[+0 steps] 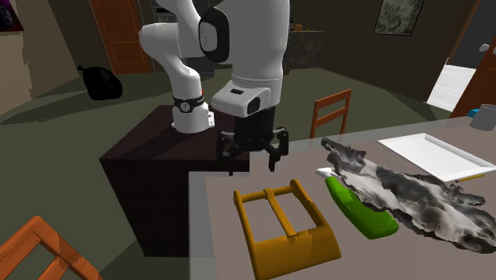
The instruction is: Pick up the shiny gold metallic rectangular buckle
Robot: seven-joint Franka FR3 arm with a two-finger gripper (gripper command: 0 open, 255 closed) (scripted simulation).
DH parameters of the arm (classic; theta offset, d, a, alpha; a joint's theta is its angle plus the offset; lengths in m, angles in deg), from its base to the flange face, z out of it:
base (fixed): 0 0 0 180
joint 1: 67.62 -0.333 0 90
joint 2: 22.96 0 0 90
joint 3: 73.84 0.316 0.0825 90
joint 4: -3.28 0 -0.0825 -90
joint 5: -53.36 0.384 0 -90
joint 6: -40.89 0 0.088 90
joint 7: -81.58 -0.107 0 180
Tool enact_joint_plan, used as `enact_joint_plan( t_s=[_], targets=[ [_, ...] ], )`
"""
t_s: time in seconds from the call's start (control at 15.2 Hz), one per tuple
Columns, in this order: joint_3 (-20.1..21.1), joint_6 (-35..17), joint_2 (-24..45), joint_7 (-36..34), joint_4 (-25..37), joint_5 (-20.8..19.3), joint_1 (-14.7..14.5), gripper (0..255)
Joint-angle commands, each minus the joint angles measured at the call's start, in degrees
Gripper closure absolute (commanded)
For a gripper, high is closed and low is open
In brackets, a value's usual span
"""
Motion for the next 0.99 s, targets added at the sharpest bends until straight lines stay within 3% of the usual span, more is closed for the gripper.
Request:
enact_joint_plan(
  t_s=[0.0, 0.4, 0.92],
  targets=[
    [-0.3, -1.3, 4.7, -2.4, 3.1, -3.2, -1.2, 0],
    [-2.9, -4.0, 17.6, -8.6, 12.5, -10.8, -7.1, 0],
    [-5.4, -8.0, 23.0, -10.9, 13.8, -13.7, -9.0, 0]
  ],
)
